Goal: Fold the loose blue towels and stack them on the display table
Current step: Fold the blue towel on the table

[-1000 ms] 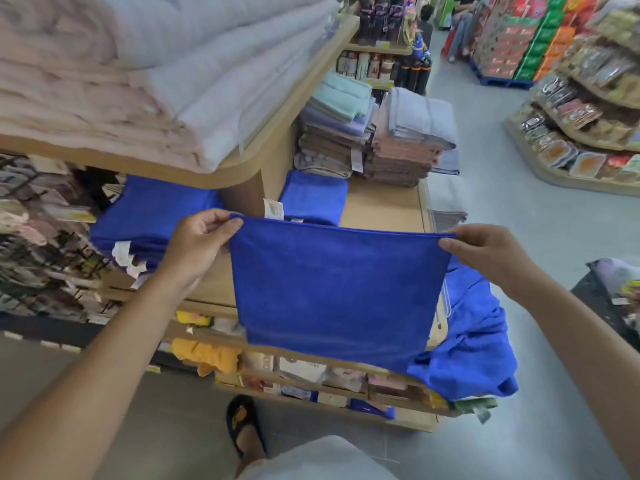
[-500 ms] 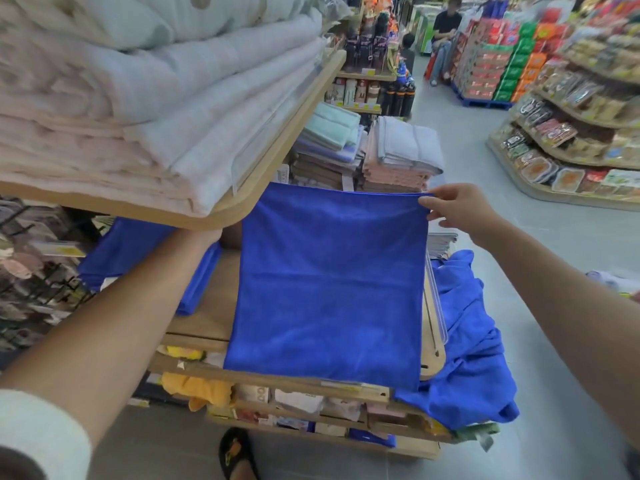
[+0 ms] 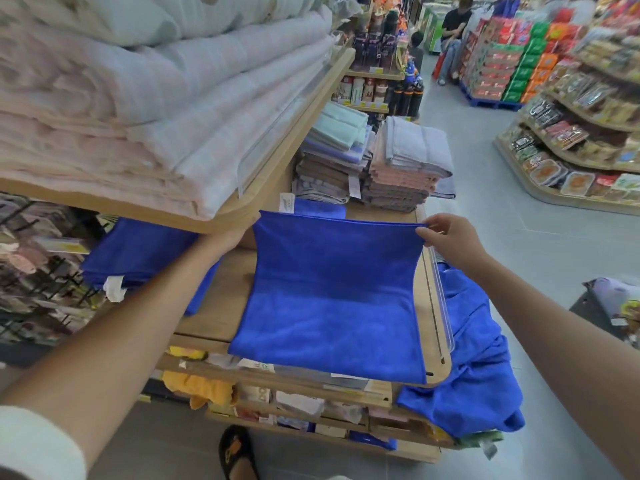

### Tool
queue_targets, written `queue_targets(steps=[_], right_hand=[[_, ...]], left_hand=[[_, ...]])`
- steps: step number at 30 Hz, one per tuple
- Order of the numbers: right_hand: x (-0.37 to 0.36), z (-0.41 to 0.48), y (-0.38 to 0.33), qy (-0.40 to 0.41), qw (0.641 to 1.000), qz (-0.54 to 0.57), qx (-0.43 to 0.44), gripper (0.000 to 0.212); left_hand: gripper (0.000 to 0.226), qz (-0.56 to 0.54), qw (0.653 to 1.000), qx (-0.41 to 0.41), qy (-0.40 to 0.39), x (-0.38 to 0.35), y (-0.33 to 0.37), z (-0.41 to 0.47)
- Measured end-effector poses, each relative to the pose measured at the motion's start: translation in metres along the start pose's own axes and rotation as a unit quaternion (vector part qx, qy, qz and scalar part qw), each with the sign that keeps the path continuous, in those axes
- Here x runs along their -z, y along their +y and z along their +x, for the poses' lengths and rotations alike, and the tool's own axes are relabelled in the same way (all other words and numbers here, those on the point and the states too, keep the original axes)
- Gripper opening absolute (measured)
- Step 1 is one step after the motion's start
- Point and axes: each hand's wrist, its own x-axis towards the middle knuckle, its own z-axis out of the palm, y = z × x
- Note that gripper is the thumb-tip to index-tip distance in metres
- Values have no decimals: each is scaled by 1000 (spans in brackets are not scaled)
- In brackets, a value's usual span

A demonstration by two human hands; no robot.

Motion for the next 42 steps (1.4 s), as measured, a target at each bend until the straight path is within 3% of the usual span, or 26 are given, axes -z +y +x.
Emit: queue_targets(steps=[8,13,15,20,25,27,32,34,37,42], right_hand=[[17,-66,13,-29,993,-23,108,24],[19,-118,21,-49,975,-61,207,22],[12,-137,29,-68,965,-102,230,16],[-9,-172,58,-132,919,-228,292,23],[-12,-177,66,-185,893,-289,291,13],[-9,-174,60,-187,899,-290,271,10],[-45,-165,26,-157,940,-219,208,29],[-86,-157,5,-147,950,-198,190,37],[-151,-147,-25,-137,955,-214,153,50],[-197,-153,-17,-127,943,-285,112,63]], left_hand=[[8,60,997,-44,-5,33,-2,-67],[19,77,992,-96,-16,49,-15,-121],[22,74,993,-86,-37,48,-32,-146],[30,79,992,-23,-92,28,-85,-193],[32,127,981,-8,-148,25,-104,-211],[32,134,979,-26,-152,29,-100,-212],[19,157,979,-107,-69,9,-70,-186],[24,152,976,-143,-57,-25,-54,-168],[34,170,970,-146,-93,-79,-33,-145],[53,357,914,-134,-138,-116,-48,-148]])
